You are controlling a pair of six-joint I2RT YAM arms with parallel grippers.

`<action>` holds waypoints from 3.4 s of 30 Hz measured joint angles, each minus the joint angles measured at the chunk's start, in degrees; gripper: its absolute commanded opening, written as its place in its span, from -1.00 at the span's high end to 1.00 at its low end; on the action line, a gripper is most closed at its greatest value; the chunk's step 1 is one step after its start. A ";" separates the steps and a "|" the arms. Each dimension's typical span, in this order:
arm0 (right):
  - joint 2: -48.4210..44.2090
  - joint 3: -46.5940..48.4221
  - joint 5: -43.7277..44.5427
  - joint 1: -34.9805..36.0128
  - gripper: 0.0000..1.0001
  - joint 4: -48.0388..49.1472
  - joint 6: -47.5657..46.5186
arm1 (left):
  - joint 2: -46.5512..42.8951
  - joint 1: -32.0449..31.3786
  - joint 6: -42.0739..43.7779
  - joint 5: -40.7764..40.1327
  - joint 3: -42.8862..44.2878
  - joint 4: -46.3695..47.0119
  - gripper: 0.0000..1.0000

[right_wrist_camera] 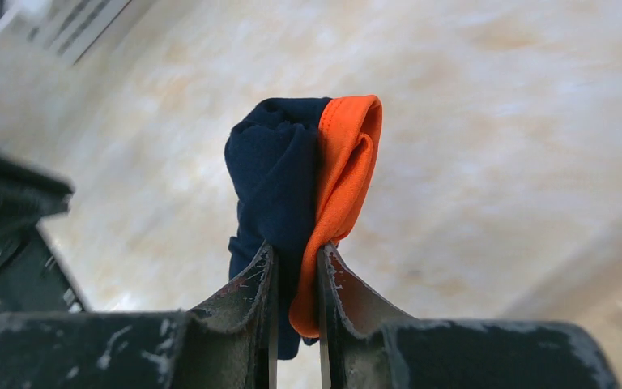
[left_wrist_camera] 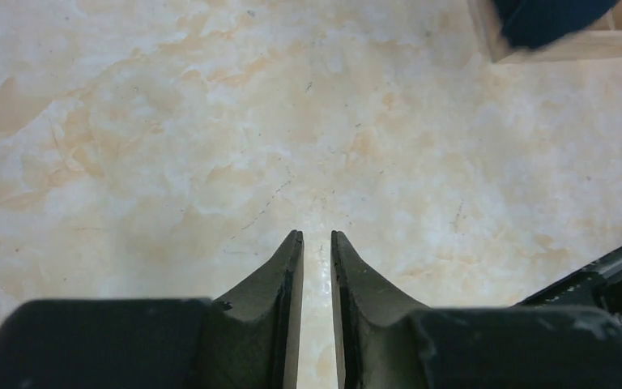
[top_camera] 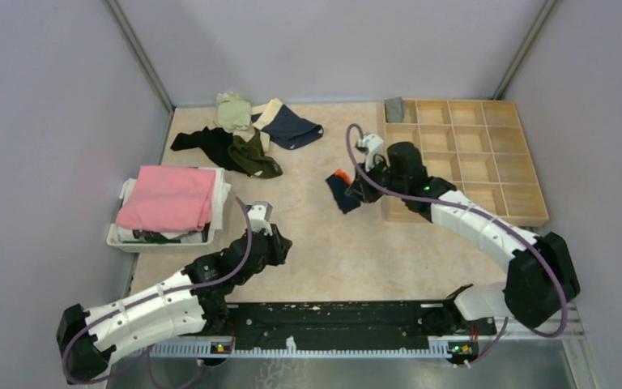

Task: Roll the underwear
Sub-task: Pick up the underwear from the center of the board, then place the underwear in the storage box.

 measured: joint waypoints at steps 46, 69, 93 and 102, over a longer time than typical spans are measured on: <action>36.15 25.86 -0.57 -34.21 1.00 19.17 5.25 | 25.05 17.62 7.34 11.37 4.02 7.85 -0.05; 42.73 28.17 -2.29 -34.86 0.17 19.21 2.54 | 25.11 17.66 7.69 11.37 4.02 7.82 -0.05; 39.28 28.11 1.97 -34.86 0.20 18.23 1.01 | 25.05 17.68 7.78 11.39 4.02 7.80 -0.06; 39.28 28.11 6.54 -34.86 -0.03 16.02 1.07 | 25.05 17.66 7.78 11.41 4.02 7.80 -0.07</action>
